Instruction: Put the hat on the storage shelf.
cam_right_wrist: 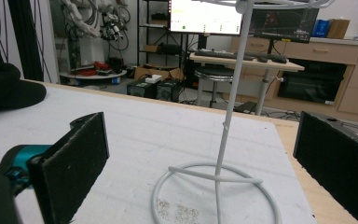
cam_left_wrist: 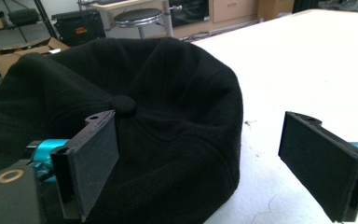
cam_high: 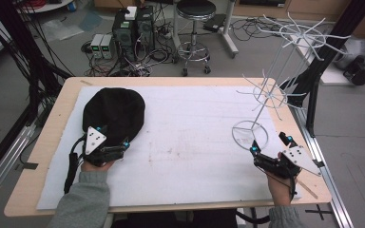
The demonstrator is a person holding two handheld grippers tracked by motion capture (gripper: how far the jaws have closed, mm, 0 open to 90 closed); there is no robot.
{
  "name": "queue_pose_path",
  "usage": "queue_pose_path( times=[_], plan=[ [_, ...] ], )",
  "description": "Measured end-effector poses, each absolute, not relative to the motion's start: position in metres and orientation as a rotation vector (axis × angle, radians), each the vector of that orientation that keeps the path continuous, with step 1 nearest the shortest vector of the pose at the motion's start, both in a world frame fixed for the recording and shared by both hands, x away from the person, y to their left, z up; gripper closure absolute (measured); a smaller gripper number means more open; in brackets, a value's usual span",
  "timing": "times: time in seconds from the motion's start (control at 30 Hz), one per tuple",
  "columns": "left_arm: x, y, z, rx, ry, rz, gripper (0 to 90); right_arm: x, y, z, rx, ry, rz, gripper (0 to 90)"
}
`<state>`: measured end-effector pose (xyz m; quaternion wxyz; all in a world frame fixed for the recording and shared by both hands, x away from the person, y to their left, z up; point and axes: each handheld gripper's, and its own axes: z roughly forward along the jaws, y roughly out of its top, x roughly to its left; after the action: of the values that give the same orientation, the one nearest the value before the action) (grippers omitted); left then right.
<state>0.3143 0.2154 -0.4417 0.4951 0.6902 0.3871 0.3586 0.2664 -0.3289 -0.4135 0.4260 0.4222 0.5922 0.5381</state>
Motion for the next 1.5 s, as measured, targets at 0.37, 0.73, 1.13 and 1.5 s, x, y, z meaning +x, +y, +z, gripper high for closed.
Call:
queue_pose_path(
  times=[0.37, 0.73, 1.13, 1.5],
  plan=[
    [0.322, 0.211, -0.447, 1.755, 0.994, 0.858, 21.0, 0.265, -0.336, -0.414, 1.077, 1.461, 1.319, 2.4],
    [0.326, 0.207, -0.448, 1.809, 1.011, 0.847, 39.4, 0.265, -0.341, -0.415, 1.098, 1.44, 1.31, 2.4],
    [0.335, 0.208, -0.449, 1.839, 1.084, 0.826, 56.5, 0.265, -0.339, -0.415, 1.095, 1.441, 1.303, 2.4],
    [0.336, 0.209, -0.449, 1.863, 1.008, 0.844, 68.8, 0.266, -0.338, -0.415, 1.1, 1.443, 1.301, 2.4]
  ],
)
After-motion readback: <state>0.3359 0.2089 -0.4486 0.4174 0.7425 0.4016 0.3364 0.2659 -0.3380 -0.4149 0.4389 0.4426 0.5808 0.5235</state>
